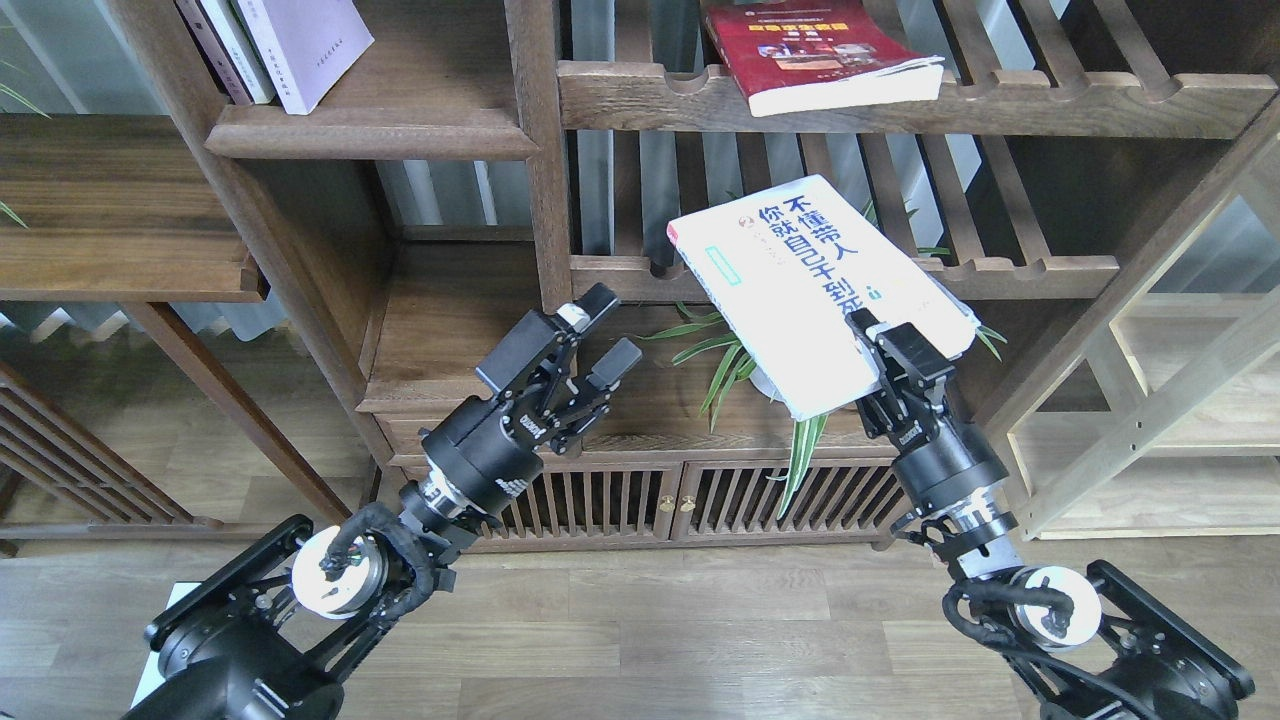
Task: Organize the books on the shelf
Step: 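Bring the booklet toward the left gripper and raise the left gripper, then grasp the booklet's edge with the left gripper beside the right gripper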
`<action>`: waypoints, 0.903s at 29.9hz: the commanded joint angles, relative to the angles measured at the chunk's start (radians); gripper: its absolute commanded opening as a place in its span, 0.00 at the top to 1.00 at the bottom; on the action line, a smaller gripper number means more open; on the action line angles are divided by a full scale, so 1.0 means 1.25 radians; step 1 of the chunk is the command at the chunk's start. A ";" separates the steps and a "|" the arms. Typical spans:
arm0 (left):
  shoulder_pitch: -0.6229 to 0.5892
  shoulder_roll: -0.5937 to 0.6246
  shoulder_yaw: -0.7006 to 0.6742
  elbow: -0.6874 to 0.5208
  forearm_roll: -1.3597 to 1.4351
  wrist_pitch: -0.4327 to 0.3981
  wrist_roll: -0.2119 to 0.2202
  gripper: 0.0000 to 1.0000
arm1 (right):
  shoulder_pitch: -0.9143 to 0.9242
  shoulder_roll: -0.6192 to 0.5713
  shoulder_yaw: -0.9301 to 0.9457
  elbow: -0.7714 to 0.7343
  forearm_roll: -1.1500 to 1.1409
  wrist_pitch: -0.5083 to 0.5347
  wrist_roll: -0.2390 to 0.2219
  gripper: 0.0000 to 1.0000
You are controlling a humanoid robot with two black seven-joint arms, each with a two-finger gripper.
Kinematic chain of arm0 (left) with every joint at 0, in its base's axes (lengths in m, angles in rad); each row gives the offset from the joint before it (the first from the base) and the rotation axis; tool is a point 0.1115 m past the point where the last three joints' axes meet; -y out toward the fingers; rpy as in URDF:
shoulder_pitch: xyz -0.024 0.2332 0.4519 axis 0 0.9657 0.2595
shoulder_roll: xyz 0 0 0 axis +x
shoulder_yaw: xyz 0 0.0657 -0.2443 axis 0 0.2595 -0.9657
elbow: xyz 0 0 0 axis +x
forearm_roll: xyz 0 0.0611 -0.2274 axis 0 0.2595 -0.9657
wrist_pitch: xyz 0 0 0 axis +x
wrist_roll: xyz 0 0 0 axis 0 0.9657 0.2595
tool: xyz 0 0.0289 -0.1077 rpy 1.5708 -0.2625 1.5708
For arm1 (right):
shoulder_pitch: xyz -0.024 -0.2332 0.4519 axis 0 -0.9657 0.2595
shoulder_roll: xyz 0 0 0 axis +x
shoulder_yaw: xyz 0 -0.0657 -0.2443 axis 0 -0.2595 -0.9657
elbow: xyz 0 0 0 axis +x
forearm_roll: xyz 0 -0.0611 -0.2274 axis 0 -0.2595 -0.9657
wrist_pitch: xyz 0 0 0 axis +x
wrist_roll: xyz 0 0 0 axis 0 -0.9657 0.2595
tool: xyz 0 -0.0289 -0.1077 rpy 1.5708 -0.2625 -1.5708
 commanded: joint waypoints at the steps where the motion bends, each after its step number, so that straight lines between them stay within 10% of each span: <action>1: -0.001 0.007 0.000 0.003 -0.019 0.000 -0.001 0.02 | 0.001 0.012 -0.006 0.001 -0.001 0.000 0.000 0.96; 22: -0.071 -0.031 -0.001 0.116 -0.051 0.030 0.002 0.03 | 0.044 0.055 -0.073 0.006 -0.017 0.000 0.000 0.96; 27: -0.085 -0.044 0.000 0.125 -0.054 0.039 0.050 0.03 | 0.064 0.071 -0.107 0.006 -0.020 0.000 0.000 0.96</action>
